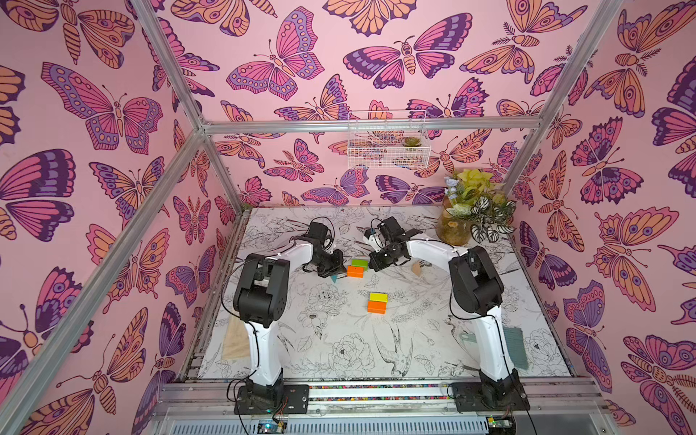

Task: Assemble a piece of candy with building blocks
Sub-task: Adjust the building blocks at the center of the board.

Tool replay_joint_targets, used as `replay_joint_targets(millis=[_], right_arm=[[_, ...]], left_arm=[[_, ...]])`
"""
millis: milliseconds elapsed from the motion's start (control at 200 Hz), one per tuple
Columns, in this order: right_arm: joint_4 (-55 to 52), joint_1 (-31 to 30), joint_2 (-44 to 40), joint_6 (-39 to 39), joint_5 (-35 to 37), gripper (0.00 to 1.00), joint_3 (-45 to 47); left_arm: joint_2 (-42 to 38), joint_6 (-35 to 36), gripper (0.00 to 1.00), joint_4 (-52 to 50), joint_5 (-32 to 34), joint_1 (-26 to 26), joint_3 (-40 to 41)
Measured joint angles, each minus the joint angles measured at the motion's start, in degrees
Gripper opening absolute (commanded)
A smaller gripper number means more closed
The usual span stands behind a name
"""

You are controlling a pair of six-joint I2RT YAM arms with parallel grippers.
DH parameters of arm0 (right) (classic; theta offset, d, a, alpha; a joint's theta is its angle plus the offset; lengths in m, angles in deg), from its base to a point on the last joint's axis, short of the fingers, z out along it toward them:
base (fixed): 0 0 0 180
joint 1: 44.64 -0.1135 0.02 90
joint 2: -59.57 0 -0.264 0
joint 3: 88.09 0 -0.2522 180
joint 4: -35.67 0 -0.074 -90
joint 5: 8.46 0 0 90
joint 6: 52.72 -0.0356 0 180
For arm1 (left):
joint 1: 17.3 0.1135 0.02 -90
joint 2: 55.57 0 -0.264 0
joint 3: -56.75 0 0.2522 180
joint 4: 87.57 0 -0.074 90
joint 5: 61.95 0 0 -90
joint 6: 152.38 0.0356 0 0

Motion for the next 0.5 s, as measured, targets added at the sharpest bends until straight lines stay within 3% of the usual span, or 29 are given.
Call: replay_joint_targets(millis=[501], right_arm=[[-0.02,0.15,0.00,0.02,-1.33,0.00,-0.87]], left_arm=[[0.87,-0.02,0.00,-0.09,0.00,-0.79,-1.62]])
